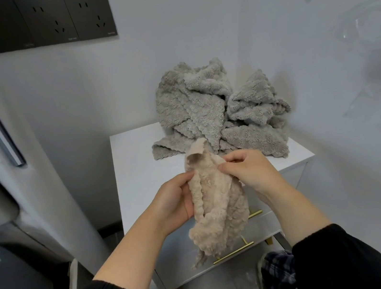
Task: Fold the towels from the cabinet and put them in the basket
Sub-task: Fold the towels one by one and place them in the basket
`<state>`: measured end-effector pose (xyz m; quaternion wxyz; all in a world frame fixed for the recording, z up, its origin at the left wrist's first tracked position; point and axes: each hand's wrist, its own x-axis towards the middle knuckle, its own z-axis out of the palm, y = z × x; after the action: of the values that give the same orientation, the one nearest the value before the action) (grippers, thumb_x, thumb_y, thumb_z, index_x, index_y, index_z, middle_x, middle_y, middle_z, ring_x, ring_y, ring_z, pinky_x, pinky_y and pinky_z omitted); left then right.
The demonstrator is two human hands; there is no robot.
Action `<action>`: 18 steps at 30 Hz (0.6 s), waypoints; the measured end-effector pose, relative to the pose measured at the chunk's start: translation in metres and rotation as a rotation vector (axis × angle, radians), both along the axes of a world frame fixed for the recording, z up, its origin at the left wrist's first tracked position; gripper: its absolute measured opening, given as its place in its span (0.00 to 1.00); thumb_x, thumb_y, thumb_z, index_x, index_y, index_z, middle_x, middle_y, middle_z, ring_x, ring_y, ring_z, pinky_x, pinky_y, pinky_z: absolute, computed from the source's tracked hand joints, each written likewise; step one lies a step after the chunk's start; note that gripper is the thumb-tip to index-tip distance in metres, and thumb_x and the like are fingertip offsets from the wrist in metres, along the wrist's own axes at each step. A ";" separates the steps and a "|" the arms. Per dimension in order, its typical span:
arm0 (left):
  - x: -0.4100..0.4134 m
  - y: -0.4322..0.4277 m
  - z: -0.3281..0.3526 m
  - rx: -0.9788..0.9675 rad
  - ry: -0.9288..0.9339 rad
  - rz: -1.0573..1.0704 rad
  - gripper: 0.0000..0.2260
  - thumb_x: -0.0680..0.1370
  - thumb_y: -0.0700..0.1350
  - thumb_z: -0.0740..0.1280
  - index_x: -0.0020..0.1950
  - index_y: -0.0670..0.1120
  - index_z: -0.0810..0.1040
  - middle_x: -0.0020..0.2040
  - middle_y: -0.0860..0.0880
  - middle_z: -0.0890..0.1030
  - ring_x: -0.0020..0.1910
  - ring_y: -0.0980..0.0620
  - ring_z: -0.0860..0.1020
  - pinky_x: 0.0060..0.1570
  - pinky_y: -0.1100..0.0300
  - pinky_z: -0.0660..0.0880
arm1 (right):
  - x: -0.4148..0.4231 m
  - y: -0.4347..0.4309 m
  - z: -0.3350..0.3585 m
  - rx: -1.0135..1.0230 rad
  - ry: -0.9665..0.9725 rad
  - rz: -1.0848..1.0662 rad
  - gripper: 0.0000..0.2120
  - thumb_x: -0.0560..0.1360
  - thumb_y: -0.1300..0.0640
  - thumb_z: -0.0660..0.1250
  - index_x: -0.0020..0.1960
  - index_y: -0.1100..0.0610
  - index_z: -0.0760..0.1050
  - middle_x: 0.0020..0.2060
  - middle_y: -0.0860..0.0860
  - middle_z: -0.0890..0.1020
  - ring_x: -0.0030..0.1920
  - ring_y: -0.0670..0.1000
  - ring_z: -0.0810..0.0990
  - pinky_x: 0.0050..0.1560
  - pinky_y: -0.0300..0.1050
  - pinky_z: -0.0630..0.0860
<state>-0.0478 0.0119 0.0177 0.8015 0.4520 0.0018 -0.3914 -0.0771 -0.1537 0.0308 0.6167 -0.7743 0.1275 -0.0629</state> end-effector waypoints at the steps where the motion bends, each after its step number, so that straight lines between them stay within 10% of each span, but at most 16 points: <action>1: 0.001 0.000 0.000 0.009 0.028 0.047 0.17 0.82 0.44 0.52 0.60 0.38 0.76 0.55 0.40 0.82 0.50 0.44 0.82 0.52 0.49 0.78 | 0.001 -0.001 0.000 0.021 -0.010 -0.017 0.09 0.70 0.64 0.69 0.32 0.54 0.79 0.28 0.49 0.80 0.32 0.47 0.76 0.38 0.43 0.71; 11: 0.029 0.016 -0.006 0.415 -0.248 0.383 0.24 0.74 0.40 0.71 0.64 0.53 0.64 0.50 0.44 0.82 0.49 0.44 0.81 0.51 0.48 0.78 | 0.007 -0.016 0.009 0.567 -0.078 -0.044 0.19 0.70 0.79 0.50 0.46 0.62 0.75 0.39 0.58 0.80 0.39 0.55 0.80 0.40 0.47 0.79; 18: 0.043 0.029 -0.001 0.575 -0.269 0.564 0.02 0.74 0.36 0.67 0.43 0.41 0.76 0.39 0.41 0.79 0.36 0.46 0.77 0.42 0.56 0.75 | 0.004 -0.036 0.019 0.734 -0.083 -0.068 0.16 0.74 0.71 0.52 0.49 0.63 0.77 0.39 0.57 0.83 0.41 0.56 0.82 0.46 0.50 0.79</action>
<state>-0.0050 0.0410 0.0171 0.7116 0.6861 0.1300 -0.0778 -0.0729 -0.1899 0.0500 0.8555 -0.4938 0.1421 -0.0645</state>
